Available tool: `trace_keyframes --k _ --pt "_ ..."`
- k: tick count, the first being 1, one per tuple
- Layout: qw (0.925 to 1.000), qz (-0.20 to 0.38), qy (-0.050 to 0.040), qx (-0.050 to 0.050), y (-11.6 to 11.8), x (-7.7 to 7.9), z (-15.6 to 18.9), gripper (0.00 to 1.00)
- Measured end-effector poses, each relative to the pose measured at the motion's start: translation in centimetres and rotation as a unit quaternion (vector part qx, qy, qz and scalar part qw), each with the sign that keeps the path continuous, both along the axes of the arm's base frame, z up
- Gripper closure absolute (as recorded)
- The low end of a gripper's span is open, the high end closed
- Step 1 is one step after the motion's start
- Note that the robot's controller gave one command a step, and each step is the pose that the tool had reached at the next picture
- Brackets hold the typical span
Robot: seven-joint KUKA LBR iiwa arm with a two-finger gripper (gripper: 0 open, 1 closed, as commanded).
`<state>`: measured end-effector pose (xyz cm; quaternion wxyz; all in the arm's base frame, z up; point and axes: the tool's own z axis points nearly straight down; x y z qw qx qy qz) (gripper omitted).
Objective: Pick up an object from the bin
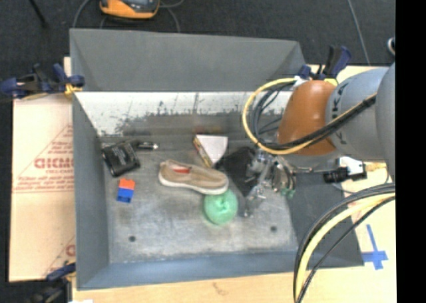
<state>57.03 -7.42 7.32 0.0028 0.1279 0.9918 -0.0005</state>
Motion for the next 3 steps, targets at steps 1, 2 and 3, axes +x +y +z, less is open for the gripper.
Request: trace_keyframes --k 1,2,3 --pt "0.9987 -0.051 -0.0027 0.0 0.48 -1.21 0.14 1.0" --pt "0.9987 -0.05 -0.0004 0.0 0.45 -1.37 -0.08 0.0" --pt "0.9988 -0.049 -0.0024 0.0 0.44 -1.25 0.12 1.0"
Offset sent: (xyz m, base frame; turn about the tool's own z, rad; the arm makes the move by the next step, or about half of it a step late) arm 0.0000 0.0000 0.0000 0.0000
